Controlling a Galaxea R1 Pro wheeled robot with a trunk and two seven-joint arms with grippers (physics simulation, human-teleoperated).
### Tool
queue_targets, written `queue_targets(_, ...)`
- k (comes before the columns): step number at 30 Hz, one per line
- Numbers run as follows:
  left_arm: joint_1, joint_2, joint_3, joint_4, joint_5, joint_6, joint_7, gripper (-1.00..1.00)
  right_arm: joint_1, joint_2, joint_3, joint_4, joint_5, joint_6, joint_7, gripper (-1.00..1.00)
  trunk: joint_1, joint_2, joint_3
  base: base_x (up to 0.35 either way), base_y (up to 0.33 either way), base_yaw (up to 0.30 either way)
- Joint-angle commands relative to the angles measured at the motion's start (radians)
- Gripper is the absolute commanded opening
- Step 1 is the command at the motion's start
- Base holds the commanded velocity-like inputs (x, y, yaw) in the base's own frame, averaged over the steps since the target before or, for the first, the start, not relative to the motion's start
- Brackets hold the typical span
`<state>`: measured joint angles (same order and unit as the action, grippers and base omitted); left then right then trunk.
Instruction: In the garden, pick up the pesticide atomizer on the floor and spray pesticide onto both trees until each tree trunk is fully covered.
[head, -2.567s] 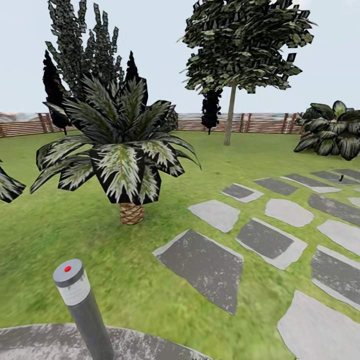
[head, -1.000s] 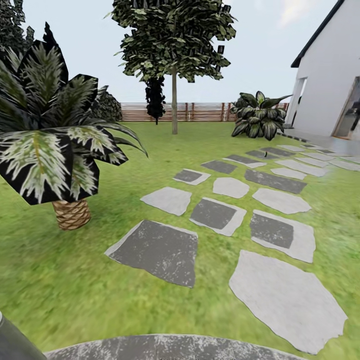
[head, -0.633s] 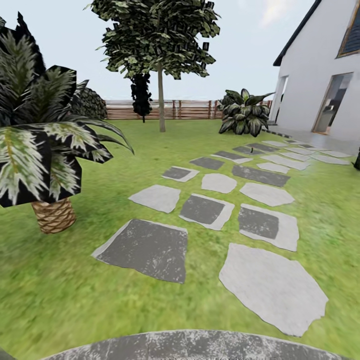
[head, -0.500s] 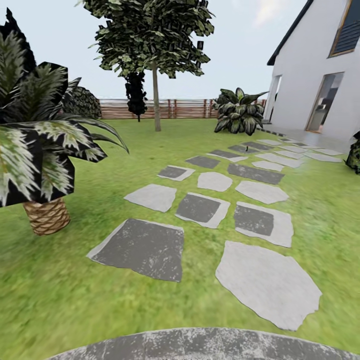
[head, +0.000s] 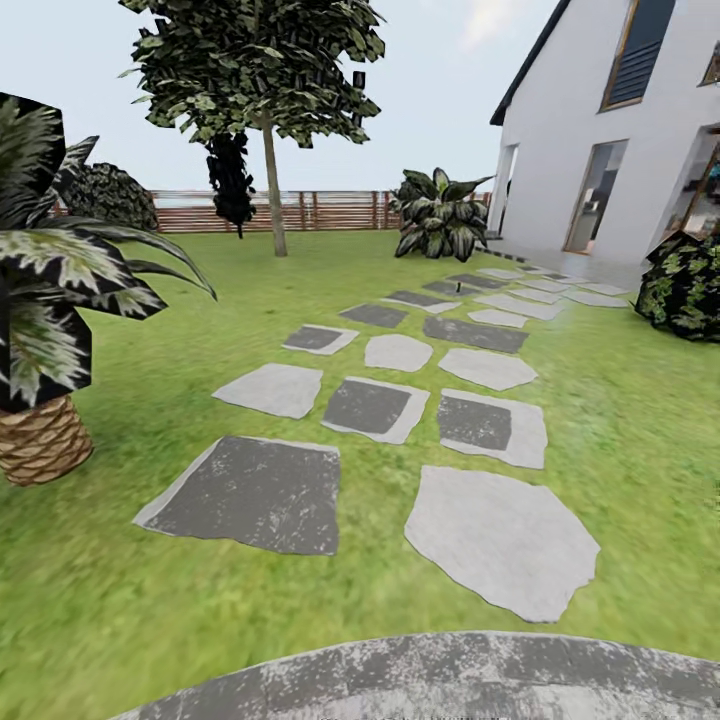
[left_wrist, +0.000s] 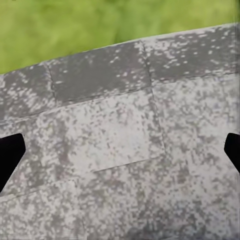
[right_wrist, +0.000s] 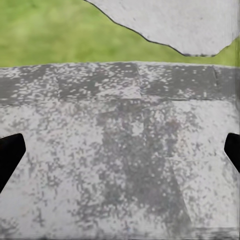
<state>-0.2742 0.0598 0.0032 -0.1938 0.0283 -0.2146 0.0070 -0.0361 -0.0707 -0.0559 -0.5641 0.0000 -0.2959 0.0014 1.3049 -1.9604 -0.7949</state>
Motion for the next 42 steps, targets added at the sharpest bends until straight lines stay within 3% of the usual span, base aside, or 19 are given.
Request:
queue_targets(1, 0.000, 0.000, 0.000, 0.001, 0.003, -0.003, 0.001, 1.00, -0.001, 0.000, -0.001, 0.001, 0.000, -0.003, 0.000, 1.00, 0.004, -0.008, -0.005, 0.000, 0.000, -0.229)
queue_targets(19, 0.000, 0.000, 0.000, 0.001, 0.003, -0.003, 0.001, 1.00, -0.001, 0.000, 0.000, 0.002, 0.001, -0.003, 0.000, 1.00, 0.073, -0.134, -0.083, 0.000, 0.000, -0.209)
queue_targets(42, 0.000, 0.000, -0.001, 0.001, 0.003, -0.003, 0.001, 1.00, -0.001, 0.002, 0.000, 0.003, 0.002, -0.003, -0.004, 1.00, 0.161, -0.295, -0.187, 0.000, 0.000, -0.129)
